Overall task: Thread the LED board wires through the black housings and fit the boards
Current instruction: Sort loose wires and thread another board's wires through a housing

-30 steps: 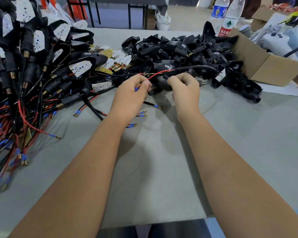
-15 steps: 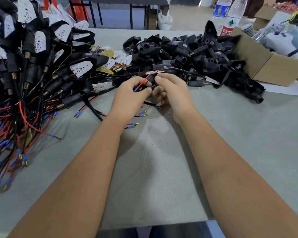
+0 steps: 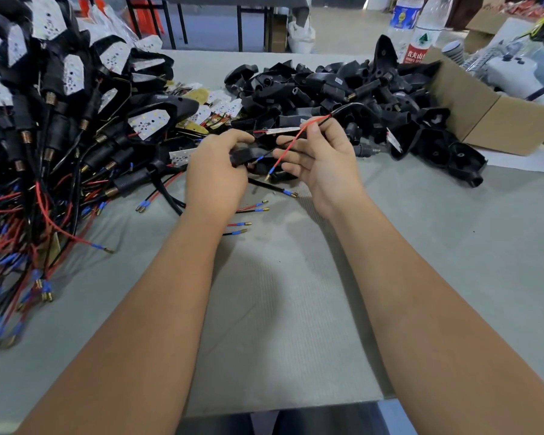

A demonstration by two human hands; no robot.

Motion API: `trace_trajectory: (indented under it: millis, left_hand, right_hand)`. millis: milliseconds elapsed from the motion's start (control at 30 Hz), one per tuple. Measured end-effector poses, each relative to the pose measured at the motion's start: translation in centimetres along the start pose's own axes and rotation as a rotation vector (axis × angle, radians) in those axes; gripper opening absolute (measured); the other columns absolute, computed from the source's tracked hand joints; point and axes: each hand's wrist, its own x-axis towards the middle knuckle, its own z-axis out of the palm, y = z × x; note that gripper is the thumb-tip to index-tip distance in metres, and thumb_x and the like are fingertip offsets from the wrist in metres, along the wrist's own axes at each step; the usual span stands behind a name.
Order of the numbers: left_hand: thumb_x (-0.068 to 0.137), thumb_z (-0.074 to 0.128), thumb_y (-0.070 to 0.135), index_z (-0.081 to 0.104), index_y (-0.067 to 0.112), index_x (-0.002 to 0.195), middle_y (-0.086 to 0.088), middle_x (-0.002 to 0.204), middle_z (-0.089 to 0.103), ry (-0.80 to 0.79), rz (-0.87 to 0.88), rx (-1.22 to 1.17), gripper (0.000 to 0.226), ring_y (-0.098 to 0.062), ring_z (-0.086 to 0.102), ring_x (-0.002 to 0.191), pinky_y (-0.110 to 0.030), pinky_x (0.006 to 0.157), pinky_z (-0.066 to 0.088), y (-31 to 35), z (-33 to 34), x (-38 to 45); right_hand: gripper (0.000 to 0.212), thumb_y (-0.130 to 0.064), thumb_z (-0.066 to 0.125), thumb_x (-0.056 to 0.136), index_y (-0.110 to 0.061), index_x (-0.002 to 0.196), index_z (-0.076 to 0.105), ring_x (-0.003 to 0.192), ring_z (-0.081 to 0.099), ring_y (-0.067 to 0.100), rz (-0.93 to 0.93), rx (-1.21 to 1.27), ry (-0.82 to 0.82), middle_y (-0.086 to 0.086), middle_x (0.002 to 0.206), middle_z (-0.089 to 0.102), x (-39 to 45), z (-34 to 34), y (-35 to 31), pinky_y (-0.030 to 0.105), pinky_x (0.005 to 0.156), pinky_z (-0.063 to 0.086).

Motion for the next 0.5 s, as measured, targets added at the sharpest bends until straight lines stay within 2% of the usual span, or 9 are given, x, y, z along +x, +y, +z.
trace_trajectory:
  millis: [100,167,233,333,400,500]
  left_hand:
    - [0.082,0.059,0.01,0.066,0.033,0.11,0.013,0.081,0.061,-0.037,-0.115,-0.054,0.037,-0.007,0.056,0.076,-0.02,0.064,0.04,-0.36,-0.27,-0.08]
    - [0.085,0.059,0.015,0.067,0.033,0.108,0.016,0.075,0.055,0.001,-0.142,-0.067,0.03,-0.004,0.052,0.072,-0.017,0.061,0.036,-0.46,-0.38,-0.01]
    - [0.09,0.058,0.017,0.069,0.03,0.109,0.016,0.085,0.061,0.049,-0.114,-0.067,0.026,-0.003,0.054,0.08,-0.017,0.068,0.037,-0.42,-0.59,0.07]
    - [0.094,0.054,0.012,0.071,0.023,0.112,0.005,0.11,0.069,0.143,-0.045,-0.046,0.027,-0.011,0.061,0.101,-0.019,0.085,0.042,-0.27,-0.82,0.26]
    - [0.094,0.052,0.01,0.07,0.017,0.111,0.004,0.105,0.069,0.248,-0.043,-0.109,0.025,-0.01,0.061,0.097,-0.018,0.088,0.044,-0.01,-0.97,0.33]
    - [0.096,0.053,0.016,0.066,0.012,0.108,0.008,0.094,0.065,0.386,-0.151,-0.261,0.018,-0.002,0.056,0.081,-0.012,0.081,0.045,0.39,-1.0,0.39]
  right_hand:
    - [0.018,-0.015,0.038,0.105,-0.014,0.09,0.046,0.064,0.069,0.02,-0.023,-0.01,0.003,0.014,0.08,0.07,0.01,-0.03,0.09,0.023,0.056,0.053]
    - [0.014,-0.01,0.043,0.103,-0.013,0.091,0.049,0.062,0.067,0.02,-0.039,-0.012,0.019,0.015,0.079,0.068,0.1,-0.14,0.15,0.023,0.058,0.053]
    - [0.012,0.0,0.047,0.098,-0.009,0.094,0.053,0.063,0.065,0.019,-0.041,-0.01,0.011,0.015,0.079,0.066,0.14,-0.24,0.04,0.025,0.062,0.053]
    - [0.024,0.009,0.04,0.089,-0.005,0.096,0.059,0.065,0.063,0.02,0.034,0.02,-0.06,0.015,0.081,0.064,-0.19,-0.2,-0.34,0.027,0.067,0.053]
    - [0.027,0.002,0.038,0.086,-0.005,0.099,0.061,0.066,0.063,0.02,0.097,0.071,-0.121,0.014,0.082,0.064,-0.48,-0.06,-0.59,0.027,0.068,0.052]
    - [0.025,-0.021,0.042,0.098,-0.01,0.104,0.063,0.064,0.06,0.019,0.16,0.049,-0.146,0.01,0.078,0.061,-0.52,0.05,-0.82,0.027,0.065,0.05]
